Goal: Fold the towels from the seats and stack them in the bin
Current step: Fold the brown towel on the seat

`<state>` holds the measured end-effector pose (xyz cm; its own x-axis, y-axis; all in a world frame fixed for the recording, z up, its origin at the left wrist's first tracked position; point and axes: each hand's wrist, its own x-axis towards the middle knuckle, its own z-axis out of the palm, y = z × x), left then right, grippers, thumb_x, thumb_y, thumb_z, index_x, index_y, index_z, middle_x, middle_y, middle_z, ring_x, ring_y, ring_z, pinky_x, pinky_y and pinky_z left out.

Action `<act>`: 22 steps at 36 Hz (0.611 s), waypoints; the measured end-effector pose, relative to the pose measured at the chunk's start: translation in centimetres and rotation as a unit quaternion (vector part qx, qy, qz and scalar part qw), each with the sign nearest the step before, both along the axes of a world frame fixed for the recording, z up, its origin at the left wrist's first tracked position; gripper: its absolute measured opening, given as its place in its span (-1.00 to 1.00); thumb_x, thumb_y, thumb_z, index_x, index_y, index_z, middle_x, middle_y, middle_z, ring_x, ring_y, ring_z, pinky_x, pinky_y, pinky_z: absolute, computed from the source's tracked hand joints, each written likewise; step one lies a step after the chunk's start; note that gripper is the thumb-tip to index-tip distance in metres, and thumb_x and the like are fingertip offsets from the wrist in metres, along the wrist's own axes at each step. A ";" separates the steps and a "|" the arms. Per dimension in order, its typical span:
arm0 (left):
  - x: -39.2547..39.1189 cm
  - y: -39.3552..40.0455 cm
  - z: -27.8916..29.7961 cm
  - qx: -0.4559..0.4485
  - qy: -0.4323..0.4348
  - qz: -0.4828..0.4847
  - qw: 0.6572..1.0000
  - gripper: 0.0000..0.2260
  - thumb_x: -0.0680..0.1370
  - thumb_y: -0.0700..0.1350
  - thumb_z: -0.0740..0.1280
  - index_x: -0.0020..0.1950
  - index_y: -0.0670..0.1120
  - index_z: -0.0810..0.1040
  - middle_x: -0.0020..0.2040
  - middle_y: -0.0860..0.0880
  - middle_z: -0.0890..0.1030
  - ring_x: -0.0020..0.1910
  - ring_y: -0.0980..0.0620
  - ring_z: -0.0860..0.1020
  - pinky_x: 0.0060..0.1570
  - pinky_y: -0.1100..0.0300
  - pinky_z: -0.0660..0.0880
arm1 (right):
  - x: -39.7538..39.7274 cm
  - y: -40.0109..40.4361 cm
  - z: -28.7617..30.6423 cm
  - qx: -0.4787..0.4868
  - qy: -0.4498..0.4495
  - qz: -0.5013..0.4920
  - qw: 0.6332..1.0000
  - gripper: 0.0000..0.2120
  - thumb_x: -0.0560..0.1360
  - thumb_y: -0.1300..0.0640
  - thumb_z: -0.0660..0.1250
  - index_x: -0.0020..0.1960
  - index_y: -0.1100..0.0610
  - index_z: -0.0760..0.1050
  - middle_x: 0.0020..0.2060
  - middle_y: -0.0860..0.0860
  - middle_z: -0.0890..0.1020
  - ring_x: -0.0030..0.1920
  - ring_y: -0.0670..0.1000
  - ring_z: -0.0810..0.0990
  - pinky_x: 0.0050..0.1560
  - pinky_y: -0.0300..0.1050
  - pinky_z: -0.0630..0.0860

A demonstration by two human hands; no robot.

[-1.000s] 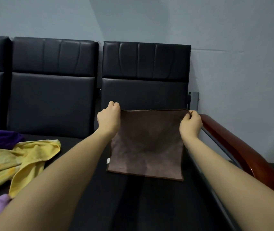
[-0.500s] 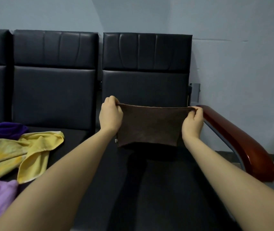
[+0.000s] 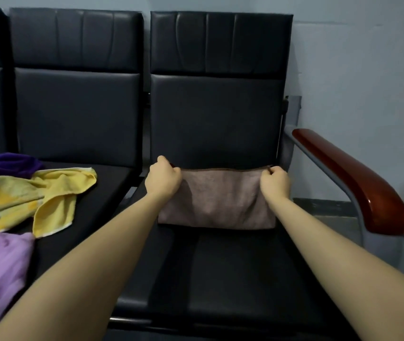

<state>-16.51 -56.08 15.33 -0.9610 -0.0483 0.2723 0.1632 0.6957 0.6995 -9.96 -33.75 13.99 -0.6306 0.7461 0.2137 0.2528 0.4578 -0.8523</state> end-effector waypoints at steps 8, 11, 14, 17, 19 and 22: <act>-1.3 0.0 -5.0 -0.091 -0.097 -0.022 0.991 -0.89 0.57 -0.22 0.16 0.03 -0.23 0.43 0.11 -0.23 0.53 0.05 -0.24 0.51 -0.15 0.04 0.38 | -0.9 -0.3 -4.3 0.022 -0.135 0.015 0.991 -0.75 0.60 0.21 0.12 0.17 0.21 0.52 0.10 0.18 0.57 0.12 0.20 0.53 -0.03 -0.09 0.35; -1.7 0.2 -6.3 -0.111 -0.112 -0.014 0.987 -0.81 0.58 -0.20 0.13 0.13 -0.23 0.42 0.15 -0.24 0.51 0.09 -0.25 0.50 -0.12 0.03 0.38 | -1.3 -0.2 -5.4 0.042 -0.148 -0.009 0.988 -0.75 0.62 0.16 0.12 0.20 0.19 0.50 0.10 0.16 0.57 0.11 0.18 0.54 -0.06 -0.06 0.37; -2.0 0.3 -6.6 -0.111 -0.098 0.002 0.989 -0.82 0.59 -0.18 0.10 0.13 -0.22 0.39 0.13 -0.23 0.52 0.06 -0.25 0.50 -0.13 0.03 0.37 | -1.4 0.1 -6.0 0.065 -0.120 -0.025 0.990 -0.75 0.63 0.14 0.09 0.18 0.19 0.48 0.07 0.16 0.58 0.08 0.17 0.55 -0.10 -0.08 0.36; -2.6 0.5 -6.4 -0.101 -0.064 0.014 0.993 -0.83 0.60 -0.19 0.08 0.12 -0.23 0.36 0.11 -0.24 0.52 0.03 -0.27 0.50 -0.15 0.03 0.35 | -1.9 0.5 -6.2 0.072 -0.078 -0.045 0.993 -0.75 0.64 0.13 0.08 0.19 0.19 0.46 0.06 0.15 0.58 0.07 0.16 0.56 -0.10 -0.08 0.37; -3.1 0.7 -6.3 -0.087 -0.044 0.015 0.995 -0.82 0.62 -0.18 0.07 0.14 -0.23 0.36 0.10 -0.24 0.53 0.02 -0.26 0.50 -0.16 0.03 0.35 | -2.4 0.6 -6.3 0.066 -0.065 -0.048 0.995 -0.75 0.64 0.13 0.08 0.20 0.19 0.44 0.08 0.15 0.58 0.07 0.16 0.56 -0.08 -0.07 0.38; -4.0 1.1 -6.4 -0.078 -0.047 0.012 0.996 -0.75 0.64 -0.07 0.09 0.18 -0.23 0.36 0.15 -0.23 0.51 0.09 -0.26 0.49 -0.08 0.00 0.37 | -3.2 0.6 -6.7 0.098 -0.082 -0.036 0.991 -0.73 0.62 0.12 0.13 0.26 0.19 0.41 0.20 0.16 0.52 0.20 0.17 0.48 0.15 0.06 0.38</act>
